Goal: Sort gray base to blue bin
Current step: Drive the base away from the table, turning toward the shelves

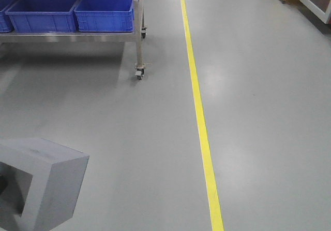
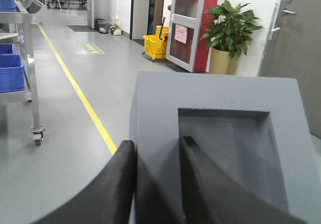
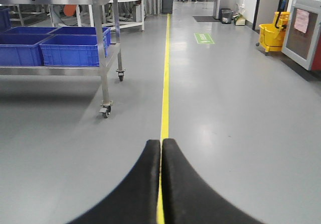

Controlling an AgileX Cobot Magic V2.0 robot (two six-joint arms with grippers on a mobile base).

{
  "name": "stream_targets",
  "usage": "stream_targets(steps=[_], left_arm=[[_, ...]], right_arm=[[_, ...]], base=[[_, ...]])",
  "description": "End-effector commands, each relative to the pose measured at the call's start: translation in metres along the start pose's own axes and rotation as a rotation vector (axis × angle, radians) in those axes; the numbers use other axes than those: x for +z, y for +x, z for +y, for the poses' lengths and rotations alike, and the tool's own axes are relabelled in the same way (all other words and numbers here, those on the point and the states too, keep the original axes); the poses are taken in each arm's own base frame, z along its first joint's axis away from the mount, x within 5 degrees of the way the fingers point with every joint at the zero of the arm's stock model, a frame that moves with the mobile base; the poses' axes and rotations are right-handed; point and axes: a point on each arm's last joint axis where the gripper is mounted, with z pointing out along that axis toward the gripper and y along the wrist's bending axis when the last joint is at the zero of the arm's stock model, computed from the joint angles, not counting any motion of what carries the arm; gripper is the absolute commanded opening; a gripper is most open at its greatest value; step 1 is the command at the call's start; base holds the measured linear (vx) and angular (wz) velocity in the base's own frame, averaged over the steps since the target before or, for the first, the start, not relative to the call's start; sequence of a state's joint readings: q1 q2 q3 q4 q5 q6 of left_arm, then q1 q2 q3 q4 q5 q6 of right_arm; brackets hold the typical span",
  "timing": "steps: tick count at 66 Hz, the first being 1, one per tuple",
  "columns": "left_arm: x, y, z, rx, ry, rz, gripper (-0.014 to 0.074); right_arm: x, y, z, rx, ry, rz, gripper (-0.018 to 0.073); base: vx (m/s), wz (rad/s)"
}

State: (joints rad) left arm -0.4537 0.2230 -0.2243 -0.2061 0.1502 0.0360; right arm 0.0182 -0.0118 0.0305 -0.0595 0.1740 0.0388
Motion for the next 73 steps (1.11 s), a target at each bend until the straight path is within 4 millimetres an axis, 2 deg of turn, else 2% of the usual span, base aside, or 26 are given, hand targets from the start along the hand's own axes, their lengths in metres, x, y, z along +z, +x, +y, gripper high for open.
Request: stream_targets(steps=[1, 73], left_arm=[[-0.0016, -0.0206, -0.0020, -0.012, 0.009, -0.136, -0.0006], [-0.0016, -0.0206, -0.0020, -0.012, 0.009, -0.136, -0.0006]], right_arm=[[-0.0001, -0.0025, 0.0000, -0.011, 0.003, -0.072, -0.0009], [-0.0001, -0.0025, 0.0000, -0.011, 0.003, -0.072, -0.0009]], base=[[0.35, 0.10], [0.37, 0.00]])
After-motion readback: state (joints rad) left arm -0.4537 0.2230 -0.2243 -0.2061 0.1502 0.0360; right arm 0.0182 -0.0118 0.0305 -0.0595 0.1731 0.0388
